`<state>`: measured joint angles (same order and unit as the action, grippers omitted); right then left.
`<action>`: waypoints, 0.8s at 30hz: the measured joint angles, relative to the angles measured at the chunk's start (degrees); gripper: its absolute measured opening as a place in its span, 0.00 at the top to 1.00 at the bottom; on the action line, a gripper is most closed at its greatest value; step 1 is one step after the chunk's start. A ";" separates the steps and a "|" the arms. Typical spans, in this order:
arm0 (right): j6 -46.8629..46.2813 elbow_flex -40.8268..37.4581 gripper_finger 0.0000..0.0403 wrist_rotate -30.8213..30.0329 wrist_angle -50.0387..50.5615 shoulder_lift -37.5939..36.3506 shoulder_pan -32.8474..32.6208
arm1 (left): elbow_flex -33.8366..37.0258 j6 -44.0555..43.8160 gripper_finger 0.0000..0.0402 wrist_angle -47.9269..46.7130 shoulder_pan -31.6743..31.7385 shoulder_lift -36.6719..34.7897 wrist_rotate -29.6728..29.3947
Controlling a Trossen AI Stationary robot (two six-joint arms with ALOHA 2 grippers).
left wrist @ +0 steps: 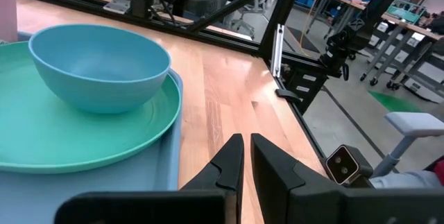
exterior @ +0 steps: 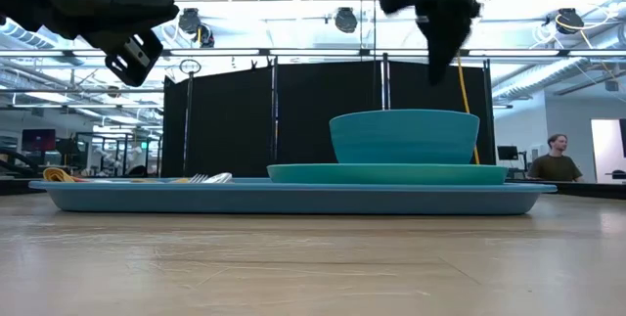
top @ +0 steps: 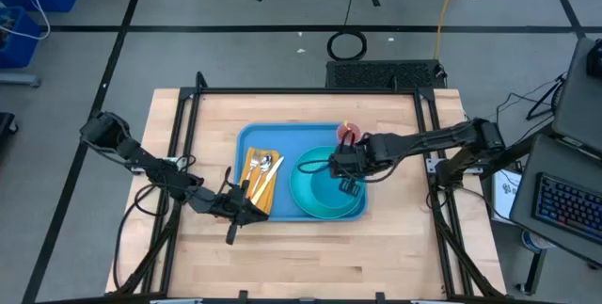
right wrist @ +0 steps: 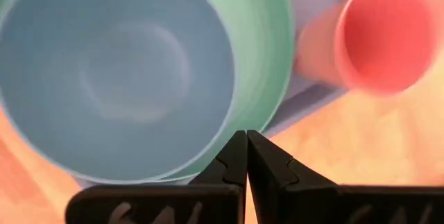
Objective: Set up tray
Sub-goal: Adjust the pink cup, blue plate, blue bowl, blue serving tray, and yellow knife
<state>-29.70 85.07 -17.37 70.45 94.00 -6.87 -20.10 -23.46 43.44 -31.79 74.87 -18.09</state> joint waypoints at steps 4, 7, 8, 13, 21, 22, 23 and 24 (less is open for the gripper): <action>-5.33 -6.83 1.00 4.20 -0.68 -0.55 1.69 | 0.00 -0.21 0.92 -0.10 -0.05 0.01 0.00; -6.41 -11.91 1.00 4.17 -1.92 -1.18 2.32 | 0.00 -0.66 0.92 -0.31 -0.07 0.02 0.00; -7.19 -13.50 1.00 4.21 -2.72 -1.58 2.37 | 0.00 -0.68 0.92 -0.31 -0.11 0.00 0.00; -9.53 -21.28 1.00 11.62 -11.76 -4.26 2.39 | 0.00 -0.58 0.92 -0.33 -0.07 0.02 0.00; -11.81 -27.75 1.00 14.76 -17.63 -6.56 2.31 | 0.00 -0.42 0.92 -0.31 -0.07 0.00 -0.02; -11.95 -28.22 1.00 15.56 -18.65 -6.54 2.31 | 0.00 -0.46 0.92 -0.33 -0.07 0.02 -0.02; -11.80 -28.65 1.00 16.15 -19.61 -6.47 2.31 | 0.00 -0.48 0.92 -0.35 -0.07 0.02 -0.02; -11.47 -29.06 1.00 16.26 -21.12 -6.47 2.29 | 0.00 -0.46 0.92 -0.35 -0.07 0.00 -0.02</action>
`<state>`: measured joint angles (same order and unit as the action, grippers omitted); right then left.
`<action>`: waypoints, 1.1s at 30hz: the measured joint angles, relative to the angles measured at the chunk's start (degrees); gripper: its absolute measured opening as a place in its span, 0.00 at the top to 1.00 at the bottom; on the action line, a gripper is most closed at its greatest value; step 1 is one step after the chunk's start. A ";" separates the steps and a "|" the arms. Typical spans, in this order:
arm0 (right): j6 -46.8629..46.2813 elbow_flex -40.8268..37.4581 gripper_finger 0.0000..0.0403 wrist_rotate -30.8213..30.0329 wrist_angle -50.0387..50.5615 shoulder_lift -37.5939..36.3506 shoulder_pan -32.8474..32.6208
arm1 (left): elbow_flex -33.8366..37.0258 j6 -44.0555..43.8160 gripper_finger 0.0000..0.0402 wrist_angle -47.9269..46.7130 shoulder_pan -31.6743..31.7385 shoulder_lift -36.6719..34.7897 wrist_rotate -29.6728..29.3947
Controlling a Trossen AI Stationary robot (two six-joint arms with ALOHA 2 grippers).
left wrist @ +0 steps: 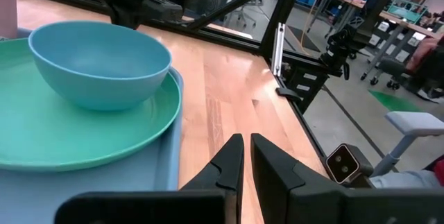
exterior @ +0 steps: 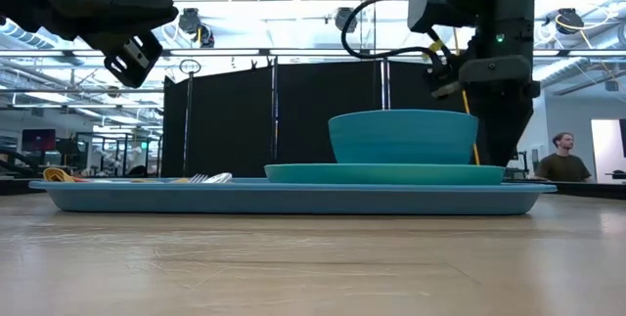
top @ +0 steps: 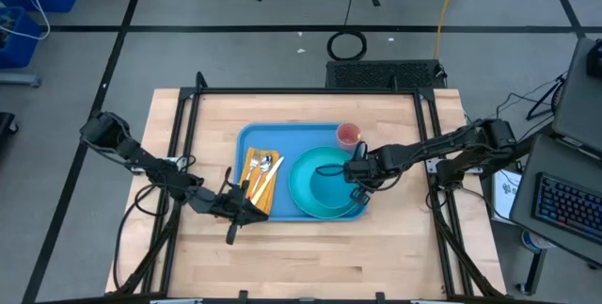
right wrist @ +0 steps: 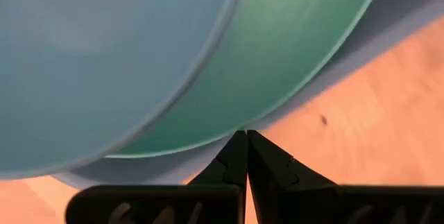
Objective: Set up tray
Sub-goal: Adjust the pink cup, blue plate, blue bowl, blue serving tray, and yellow knife
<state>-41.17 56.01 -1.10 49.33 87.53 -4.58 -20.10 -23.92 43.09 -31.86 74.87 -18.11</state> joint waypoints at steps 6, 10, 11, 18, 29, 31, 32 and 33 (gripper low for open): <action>0.53 -2.20 1.00 2.75 -7.23 0.00 -0.01 | 0.00 -0.05 0.92 0.00 0.00 0.01 -0.02; 0.93 -2.34 1.00 2.64 -8.59 -0.02 -0.02 | 0.00 -0.06 0.92 0.00 0.00 0.00 -0.02; 1.00 -2.34 1.00 2.64 -9.02 -0.02 -0.02 | 0.00 -0.06 0.92 0.00 0.00 0.02 -0.02; 1.18 -2.34 1.00 2.95 -12.27 -0.02 0.13 | 0.00 -0.11 0.92 0.00 0.00 0.00 -0.02; 0.48 -2.38 1.00 -4.82 -11.03 -6.78 -1.47 | 0.00 -0.77 0.92 -0.03 0.00 0.02 -0.04; 2.38 -2.32 1.00 -6.75 -13.08 -8.86 -2.32 | 0.00 -1.59 0.92 0.03 0.00 0.00 -0.04; 3.07 -2.32 1.00 -7.23 -14.17 -9.59 -2.67 | 0.00 -1.95 0.92 0.22 0.00 0.02 -0.04; 3.70 -2.34 1.00 -8.20 -15.72 -10.25 -3.09 | 0.00 -2.08 0.92 0.22 0.00 0.02 -0.08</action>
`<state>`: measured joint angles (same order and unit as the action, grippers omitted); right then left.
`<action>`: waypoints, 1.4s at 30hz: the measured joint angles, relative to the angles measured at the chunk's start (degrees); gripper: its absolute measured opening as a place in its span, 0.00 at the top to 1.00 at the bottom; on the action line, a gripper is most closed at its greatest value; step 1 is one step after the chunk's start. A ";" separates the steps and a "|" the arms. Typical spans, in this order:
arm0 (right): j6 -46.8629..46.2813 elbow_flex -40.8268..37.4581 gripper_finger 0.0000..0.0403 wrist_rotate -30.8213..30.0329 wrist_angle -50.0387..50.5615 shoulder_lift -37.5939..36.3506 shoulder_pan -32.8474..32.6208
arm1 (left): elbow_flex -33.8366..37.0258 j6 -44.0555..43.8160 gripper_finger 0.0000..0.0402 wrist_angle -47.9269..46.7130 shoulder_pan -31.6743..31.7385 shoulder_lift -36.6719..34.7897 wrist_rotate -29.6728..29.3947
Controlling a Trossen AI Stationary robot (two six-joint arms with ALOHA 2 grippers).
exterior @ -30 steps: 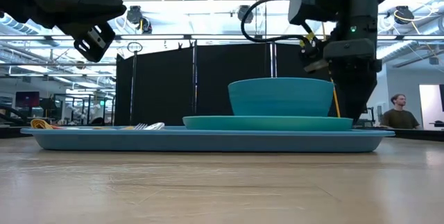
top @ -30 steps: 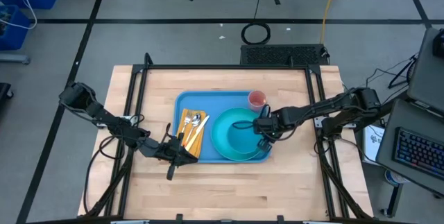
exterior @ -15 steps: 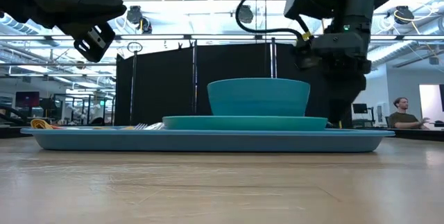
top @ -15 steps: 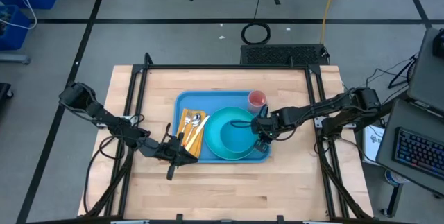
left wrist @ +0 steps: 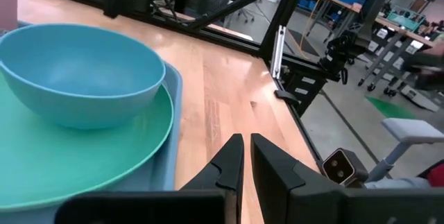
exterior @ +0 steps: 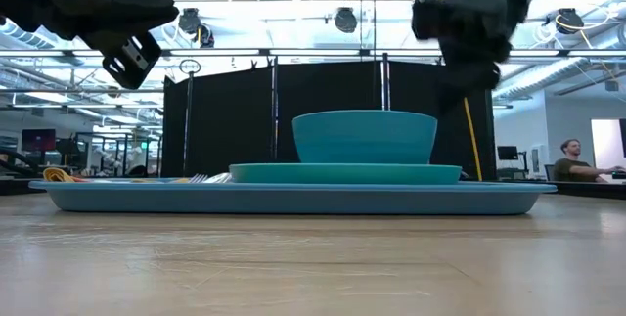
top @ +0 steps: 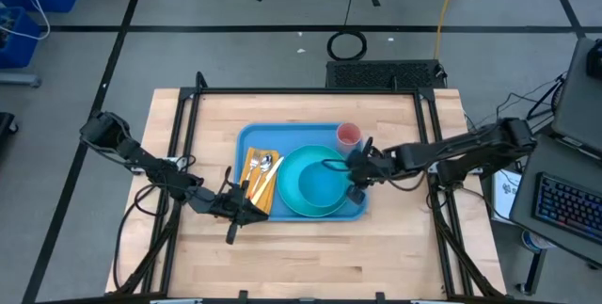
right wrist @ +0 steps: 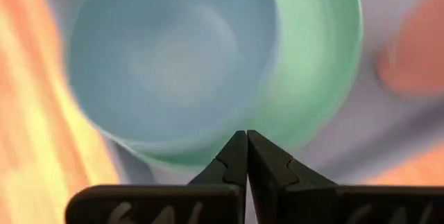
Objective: Set up tray
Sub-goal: Adjust the pink cup, blue plate, blue bowl, blue serving tray, and yellow knife
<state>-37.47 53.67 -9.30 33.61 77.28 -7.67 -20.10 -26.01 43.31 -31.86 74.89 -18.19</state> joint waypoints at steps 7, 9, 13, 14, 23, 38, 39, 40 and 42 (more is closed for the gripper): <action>5.57 0.02 1.00 -3.79 -11.37 -0.93 -4.43 | 0.00 -7.03 0.92 -4.57 0.33 0.00 -2.26; 7.35 0.02 1.00 -6.88 -12.89 -0.73 -6.07 | 0.00 -13.63 0.92 -10.00 0.59 -0.01 -5.55; 9.76 0.02 1.00 -11.51 -13.23 -0.66 -8.56 | 0.00 -24.60 0.92 -19.41 0.72 -0.01 -15.21; 9.89 0.01 1.00 -11.90 -13.33 -0.66 -8.93 | 0.00 -26.39 0.92 -20.74 0.72 -0.02 -16.72; 10.14 -5.76 1.00 -11.51 -19.23 -0.66 -9.70 | 0.00 -28.54 0.92 -23.04 1.20 -0.01 -15.24; 11.34 -13.44 1.00 -11.45 -29.12 -0.66 -10.17 | -0.02 -28.18 0.54 -15.18 3.88 -0.02 -15.98; 11.62 -13.54 1.00 -11.45 -29.11 -0.66 -10.45 | -0.02 -29.42 0.54 -16.01 4.05 -0.02 -15.85; 11.96 -13.64 1.00 -11.45 -29.17 -0.66 -10.70 | -0.02 -31.38 0.55 -17.39 4.19 -0.02 -15.73; 12.78 -14.01 1.00 -11.47 -29.27 -0.66 -11.24 | -0.02 -34.22 0.57 -20.88 4.31 -0.02 -15.12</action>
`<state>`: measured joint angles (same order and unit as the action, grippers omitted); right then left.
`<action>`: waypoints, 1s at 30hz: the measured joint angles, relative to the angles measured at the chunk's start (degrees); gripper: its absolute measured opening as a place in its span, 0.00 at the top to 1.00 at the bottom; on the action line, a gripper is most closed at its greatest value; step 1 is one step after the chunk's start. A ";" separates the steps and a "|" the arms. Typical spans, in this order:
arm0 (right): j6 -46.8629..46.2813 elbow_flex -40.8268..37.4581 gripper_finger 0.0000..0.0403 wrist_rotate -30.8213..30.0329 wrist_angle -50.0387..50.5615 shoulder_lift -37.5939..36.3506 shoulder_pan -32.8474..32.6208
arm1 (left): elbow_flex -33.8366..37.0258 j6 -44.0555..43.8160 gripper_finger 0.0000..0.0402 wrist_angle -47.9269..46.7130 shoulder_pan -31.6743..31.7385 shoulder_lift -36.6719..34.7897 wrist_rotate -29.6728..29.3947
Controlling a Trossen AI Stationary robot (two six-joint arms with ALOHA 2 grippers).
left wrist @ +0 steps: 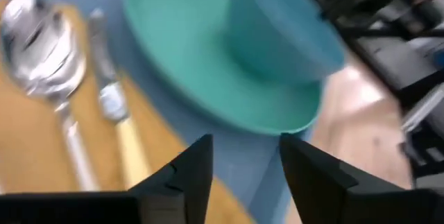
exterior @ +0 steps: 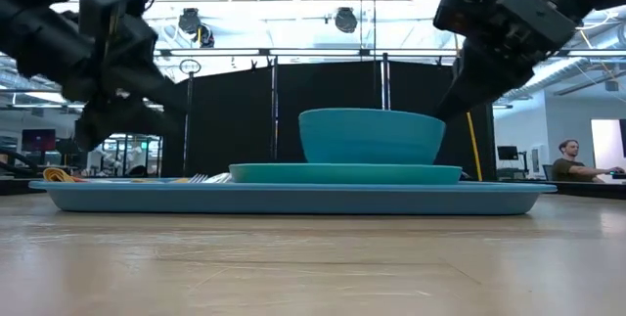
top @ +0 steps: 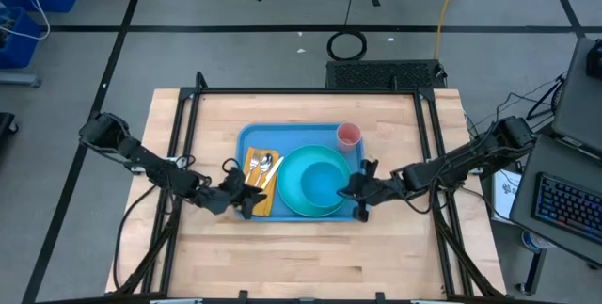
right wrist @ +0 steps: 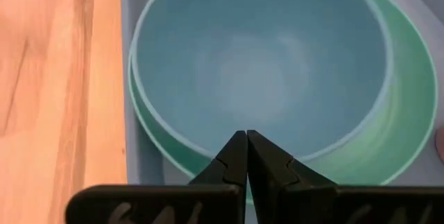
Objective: Set up tray
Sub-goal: Adjust the pink cup, blue plate, blue bowl, blue serving tray, and yellow knife
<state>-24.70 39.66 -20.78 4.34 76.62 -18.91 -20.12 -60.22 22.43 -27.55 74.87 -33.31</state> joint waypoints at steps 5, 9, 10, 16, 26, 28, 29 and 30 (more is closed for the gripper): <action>0.34 -1.53 1.00 -0.04 0.03 0.00 -0.77 | -1.28 -4.22 0.68 -7.06 0.00 0.02 2.38; 0.11 -3.06 1.00 -0.09 0.11 0.00 -0.84 | -7.17 -2.61 0.74 -16.49 -0.07 0.21 3.88; 0.02 -3.39 1.00 -0.11 0.05 0.00 -0.84 | -8.92 -2.76 0.75 -20.52 -0.07 0.54 3.91; 0.89 -4.93 1.00 -0.17 -5.34 0.00 -2.17 | -15.78 -11.44 0.79 -40.41 0.01 2.40 5.41; 8.16 -4.96 0.98 -0.16 -14.91 -0.35 -4.70 | -16.13 -13.27 0.80 -38.65 -0.31 5.38 7.16; 10.02 -4.96 0.95 -0.27 -16.98 -0.35 -5.32 | -16.13 -13.51 0.80 -38.64 -0.31 6.21 7.20; 10.60 -4.96 0.93 -0.37 -18.18 -0.35 -5.59 | -16.09 -13.84 0.80 -38.85 -0.33 6.45 7.20; 10.77 -4.96 0.91 -0.46 -19.14 -0.35 -5.77 | -16.09 -14.35 0.80 -38.89 -0.33 6.56 7.17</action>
<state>-13.92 34.70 -21.23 -14.80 76.27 -24.67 -36.21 -74.57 -16.46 -27.88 81.43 -26.14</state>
